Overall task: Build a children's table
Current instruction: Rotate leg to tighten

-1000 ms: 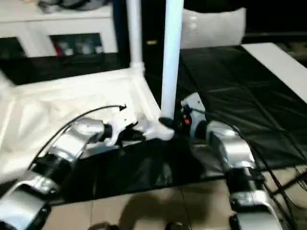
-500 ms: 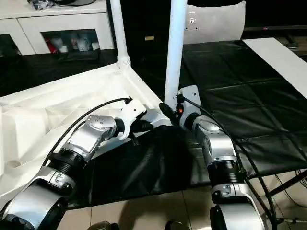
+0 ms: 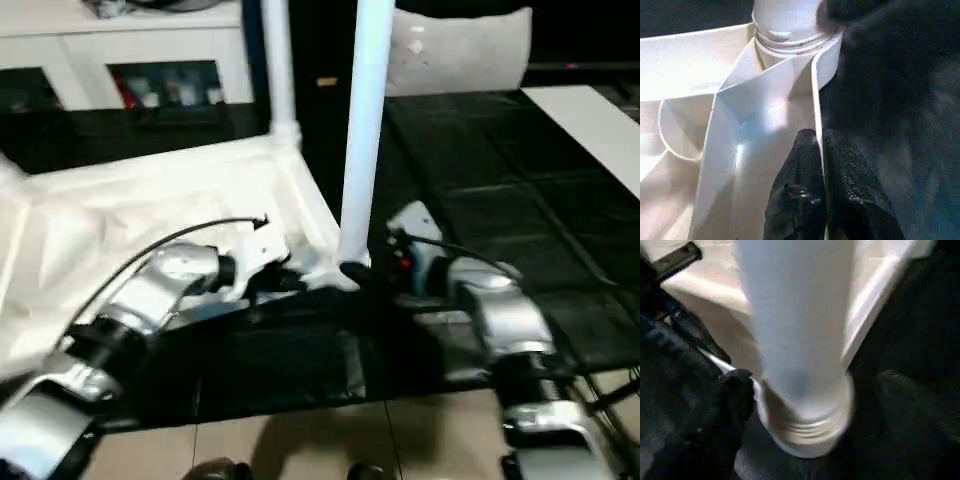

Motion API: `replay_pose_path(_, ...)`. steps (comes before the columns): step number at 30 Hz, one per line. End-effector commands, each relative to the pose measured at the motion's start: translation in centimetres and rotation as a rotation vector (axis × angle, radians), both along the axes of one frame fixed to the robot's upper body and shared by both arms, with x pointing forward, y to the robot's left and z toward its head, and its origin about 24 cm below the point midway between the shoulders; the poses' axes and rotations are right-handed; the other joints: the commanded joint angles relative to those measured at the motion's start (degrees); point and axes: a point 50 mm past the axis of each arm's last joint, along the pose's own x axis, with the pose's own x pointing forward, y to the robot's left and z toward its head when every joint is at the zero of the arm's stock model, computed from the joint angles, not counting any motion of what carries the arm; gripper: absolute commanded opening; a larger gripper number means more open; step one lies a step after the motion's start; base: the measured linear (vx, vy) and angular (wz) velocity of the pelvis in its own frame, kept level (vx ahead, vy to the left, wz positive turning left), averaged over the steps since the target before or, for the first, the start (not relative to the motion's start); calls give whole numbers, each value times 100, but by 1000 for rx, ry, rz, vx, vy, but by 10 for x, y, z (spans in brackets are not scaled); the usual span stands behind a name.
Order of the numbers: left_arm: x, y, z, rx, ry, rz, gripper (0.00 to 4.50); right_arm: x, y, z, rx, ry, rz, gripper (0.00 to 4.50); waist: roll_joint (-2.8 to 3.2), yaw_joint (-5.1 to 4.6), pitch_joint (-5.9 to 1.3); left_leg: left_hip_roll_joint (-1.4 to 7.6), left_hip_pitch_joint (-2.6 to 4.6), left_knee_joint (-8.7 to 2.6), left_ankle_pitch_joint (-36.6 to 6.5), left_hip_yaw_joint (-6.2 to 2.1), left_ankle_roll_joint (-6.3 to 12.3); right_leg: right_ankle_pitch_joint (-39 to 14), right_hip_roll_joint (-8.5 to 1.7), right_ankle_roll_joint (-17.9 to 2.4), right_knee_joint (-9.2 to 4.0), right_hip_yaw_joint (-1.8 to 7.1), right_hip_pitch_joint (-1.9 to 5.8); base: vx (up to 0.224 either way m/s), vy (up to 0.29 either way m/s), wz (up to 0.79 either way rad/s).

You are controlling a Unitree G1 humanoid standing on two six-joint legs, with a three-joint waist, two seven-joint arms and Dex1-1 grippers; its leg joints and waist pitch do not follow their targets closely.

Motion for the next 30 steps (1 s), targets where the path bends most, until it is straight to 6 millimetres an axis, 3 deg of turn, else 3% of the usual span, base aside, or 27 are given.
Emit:
replay_pose_path(1,-11,0,0,46,5,-166,0,-6,0,10,9,-34,110,438,-61,35,-441,314,81,-373,-1084,-75,510,-1663,-406,-1079,-322,315,348,0,0,0)
replay_pose_path(9,-26,10,-1,103,52,-337,0,-20,0,12,33,17,296,438,-78,115,-428,333,99,-389,-1309,-74,418,-2024,-430,-1058,-337,327,327,0,0,0)
replay_pose_path(13,-32,10,-2,107,69,-391,0,-23,3,14,74,51,347,396,-77,106,-412,327,98,-395,-1464,-78,338,-2219,-418,-1034,-342,334,312,0,0,0)
replay_pose_path(19,-34,10,-2,115,74,-415,0,-28,4,13,90,100,412,344,-96,114,-401,308,119,-395,-1544,-82,276,-2719,-429,-822,-404,326,303,0,0,0)
replay_pose_path(25,-36,8,-3,119,71,-418,0,-27,8,7,46,110,409,305,-101,115,-421,317,100,-395,-1408,-90,280,-2484,-425,-865,-368,329,308,0,0,0)
replay_pose_path(30,-36,7,-4,121,68,-418,0,-27,12,2,22,107,413,263,-98,103,-406,306,103,-397,-1484,-88,261,-2589,-425,-835,-386,327,303,0,0,0)
